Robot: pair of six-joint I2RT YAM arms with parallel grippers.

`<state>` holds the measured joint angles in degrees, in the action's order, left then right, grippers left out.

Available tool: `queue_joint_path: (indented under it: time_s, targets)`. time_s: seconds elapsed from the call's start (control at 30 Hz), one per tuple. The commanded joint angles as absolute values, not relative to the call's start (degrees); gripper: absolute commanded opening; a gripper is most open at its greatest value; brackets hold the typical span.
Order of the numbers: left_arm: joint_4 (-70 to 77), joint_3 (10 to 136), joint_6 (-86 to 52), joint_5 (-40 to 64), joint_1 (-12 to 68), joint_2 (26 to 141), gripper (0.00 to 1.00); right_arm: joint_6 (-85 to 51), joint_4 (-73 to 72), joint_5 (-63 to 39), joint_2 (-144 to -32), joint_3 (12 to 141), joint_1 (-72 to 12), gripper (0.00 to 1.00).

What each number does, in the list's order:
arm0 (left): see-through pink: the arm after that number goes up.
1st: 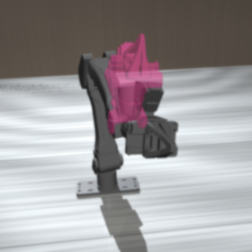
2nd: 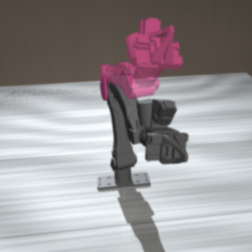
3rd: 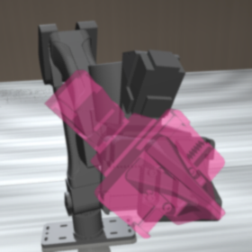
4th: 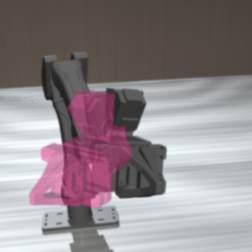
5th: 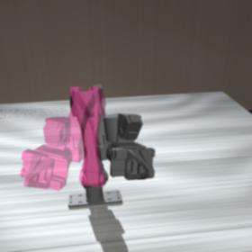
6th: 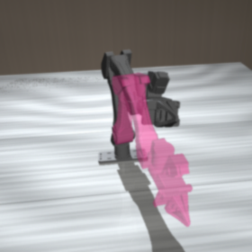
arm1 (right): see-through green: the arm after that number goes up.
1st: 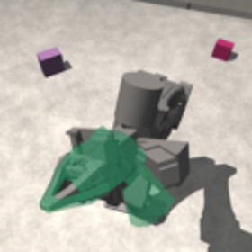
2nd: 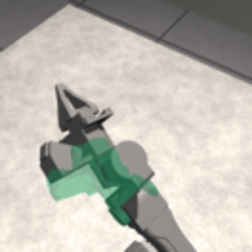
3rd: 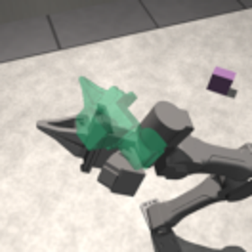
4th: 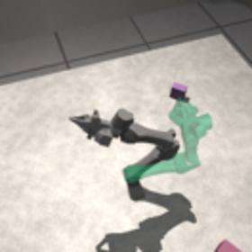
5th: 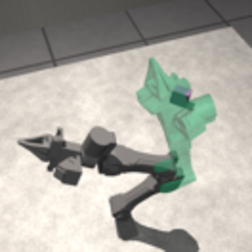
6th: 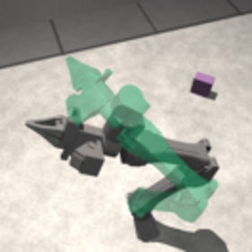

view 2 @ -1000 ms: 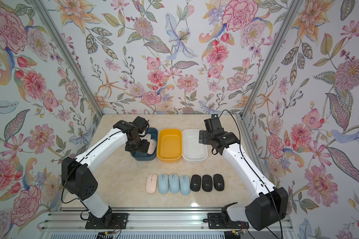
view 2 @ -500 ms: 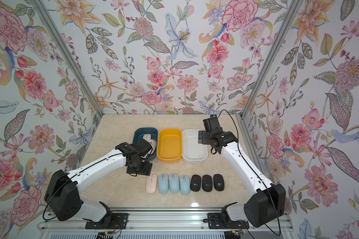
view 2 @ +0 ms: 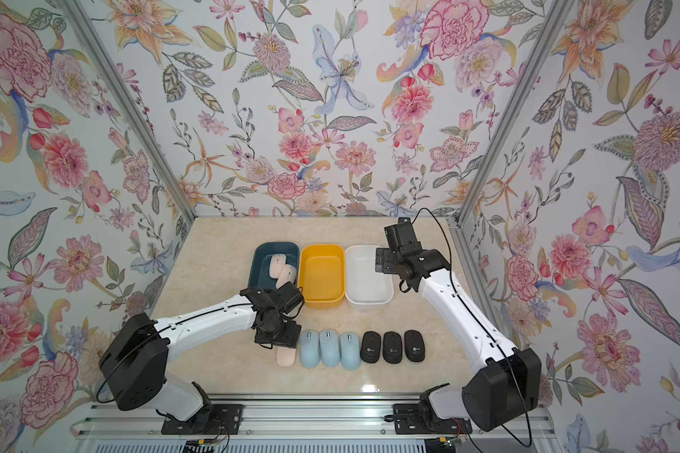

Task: Place the mice by color into the storage box
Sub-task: Pick up the mouse from the center of the board.

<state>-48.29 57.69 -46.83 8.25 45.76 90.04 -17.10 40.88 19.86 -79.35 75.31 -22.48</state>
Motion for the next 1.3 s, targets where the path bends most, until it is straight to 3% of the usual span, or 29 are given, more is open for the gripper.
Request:
queue_joint_path:
  time_s: [0.0,0.97,1.27]
  targets:
    - [-46.5,56.9,-48.3,8.7,46.8,91.5,0.80,-16.7,41.4,20.6,-78.8,74.7,-22.9,0.99]
    - [-44.6,56.8,-52.0,6.5,47.1,98.2,0.78,-16.0,40.8,20.9,-79.5,74.8,-22.9,0.99]
    - [-44.3,57.1,-51.8,6.5,47.1,100.0,0.65,-15.6,40.7,20.9,-79.5,74.6,-22.9,0.99]
